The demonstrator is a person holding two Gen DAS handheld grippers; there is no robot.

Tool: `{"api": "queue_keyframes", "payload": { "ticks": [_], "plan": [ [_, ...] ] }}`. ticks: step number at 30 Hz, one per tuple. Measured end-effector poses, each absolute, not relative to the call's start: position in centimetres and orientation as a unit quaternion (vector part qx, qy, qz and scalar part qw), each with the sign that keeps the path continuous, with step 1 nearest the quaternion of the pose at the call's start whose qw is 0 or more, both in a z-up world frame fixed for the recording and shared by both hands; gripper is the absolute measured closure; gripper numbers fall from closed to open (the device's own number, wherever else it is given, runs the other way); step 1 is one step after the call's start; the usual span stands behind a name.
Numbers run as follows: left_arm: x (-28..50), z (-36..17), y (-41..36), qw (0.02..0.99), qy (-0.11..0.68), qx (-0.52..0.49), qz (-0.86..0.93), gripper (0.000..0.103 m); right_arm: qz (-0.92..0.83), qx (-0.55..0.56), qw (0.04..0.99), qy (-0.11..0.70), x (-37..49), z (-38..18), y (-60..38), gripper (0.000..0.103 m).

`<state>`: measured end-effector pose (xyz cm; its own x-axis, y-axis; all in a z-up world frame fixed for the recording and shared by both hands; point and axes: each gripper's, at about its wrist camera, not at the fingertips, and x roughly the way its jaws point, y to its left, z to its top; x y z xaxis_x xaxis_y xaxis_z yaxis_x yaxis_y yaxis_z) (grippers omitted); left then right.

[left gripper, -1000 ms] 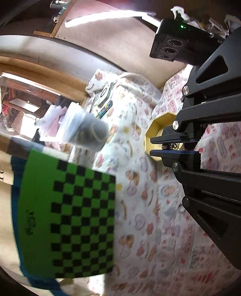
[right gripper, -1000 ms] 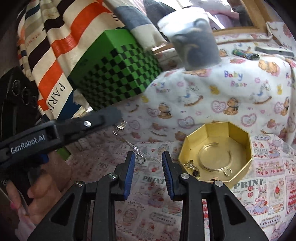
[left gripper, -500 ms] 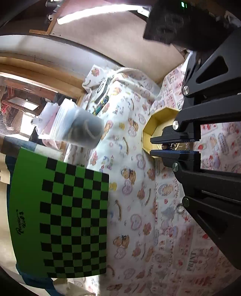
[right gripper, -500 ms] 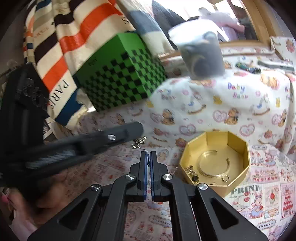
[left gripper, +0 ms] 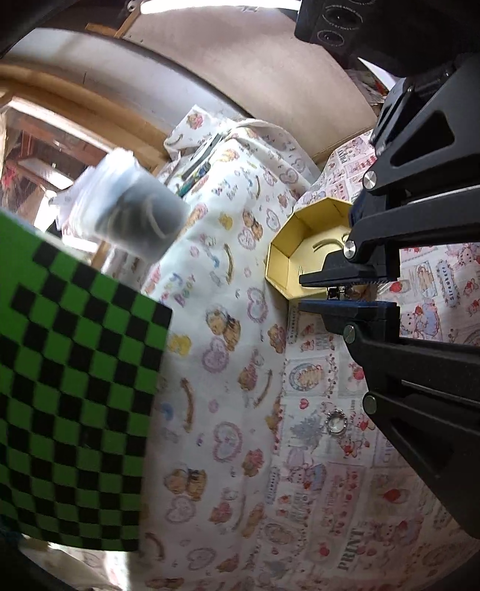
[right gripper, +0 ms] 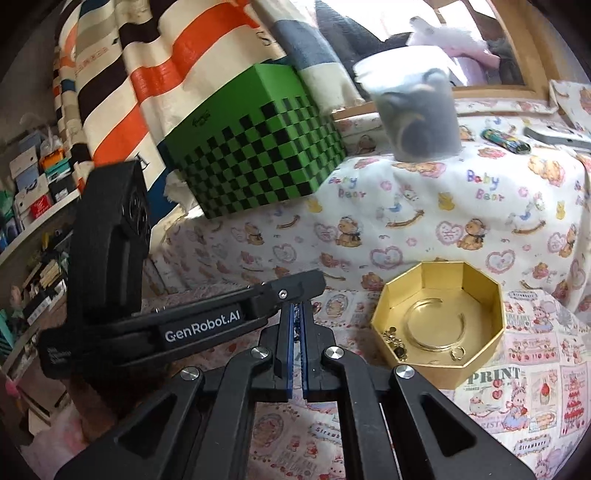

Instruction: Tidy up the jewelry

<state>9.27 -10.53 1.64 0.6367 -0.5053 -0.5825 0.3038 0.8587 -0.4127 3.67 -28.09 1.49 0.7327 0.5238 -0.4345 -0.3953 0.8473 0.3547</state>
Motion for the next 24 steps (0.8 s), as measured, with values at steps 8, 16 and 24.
{"api": "queue_keyframes", "payload": {
  "ticks": [8, 16, 24],
  "plan": [
    [10.1, -0.3, -8.9, 0.888, 0.385, -0.155, -0.198, 0.097, 0.229, 0.131, 0.925, 0.274, 4.1, 1.6, -29.3, 0.1],
    [8.7, -0.7, -8.3, 0.901, 0.39, -0.088, -0.168, 0.097, 0.205, 0.124, 0.935, 0.262, 4.0, 2.0, -29.7, 0.1],
    [4.5, -0.9, -12.5, 0.881, 0.414, 0.01, -0.23, 0.076, 0.134, 0.117, 0.961, 0.211, 2.7, 4.2, -32.2, 0.1]
  ]
}}
